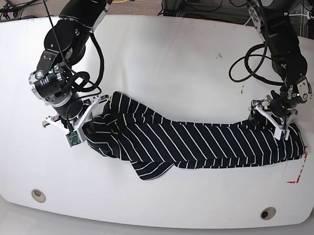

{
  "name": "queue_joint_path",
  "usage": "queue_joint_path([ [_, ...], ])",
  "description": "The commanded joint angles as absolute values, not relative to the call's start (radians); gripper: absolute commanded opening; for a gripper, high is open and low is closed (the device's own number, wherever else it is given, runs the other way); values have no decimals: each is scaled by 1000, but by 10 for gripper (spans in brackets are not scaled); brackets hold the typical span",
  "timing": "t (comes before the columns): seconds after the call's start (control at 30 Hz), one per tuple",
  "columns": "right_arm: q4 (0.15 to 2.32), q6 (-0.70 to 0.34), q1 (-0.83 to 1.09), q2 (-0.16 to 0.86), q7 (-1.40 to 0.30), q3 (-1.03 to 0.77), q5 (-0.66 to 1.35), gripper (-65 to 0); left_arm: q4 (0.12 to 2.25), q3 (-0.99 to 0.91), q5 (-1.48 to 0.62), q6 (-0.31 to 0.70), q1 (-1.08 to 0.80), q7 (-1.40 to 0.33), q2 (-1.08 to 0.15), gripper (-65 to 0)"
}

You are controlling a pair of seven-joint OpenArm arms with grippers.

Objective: Fold the T-shirt properly
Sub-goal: 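Stretch the shirt lengthwise between both grippers, then lift the shirt with both grippers and swing it up off the table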

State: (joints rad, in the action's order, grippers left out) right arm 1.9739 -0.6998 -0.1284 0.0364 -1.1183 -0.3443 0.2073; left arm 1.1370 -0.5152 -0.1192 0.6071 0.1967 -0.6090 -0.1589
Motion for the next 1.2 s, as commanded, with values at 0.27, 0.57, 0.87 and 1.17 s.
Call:
queue_joint_path([
  [0.27, 1989, -698, -147, 48, -1090, -351, 217, -650, 1075, -492, -108, 608, 219, -607, -182, -424],
  [0.57, 1991, -698, -143, 48, -1090, -352, 217, -650, 1165, -498, -113, 504, 209, -615, -179, -650],
  [0.87, 2008, -698, -101, 48, -1132, -515, 240, -650, 1673, -529, -117, 510, 27, -816, -177, -650],
  [1.17, 1983, -698, -127, 81, -1181, -608, 311, -650, 1974, -705, -245, 670, -15, -1035, -183, -650],
])
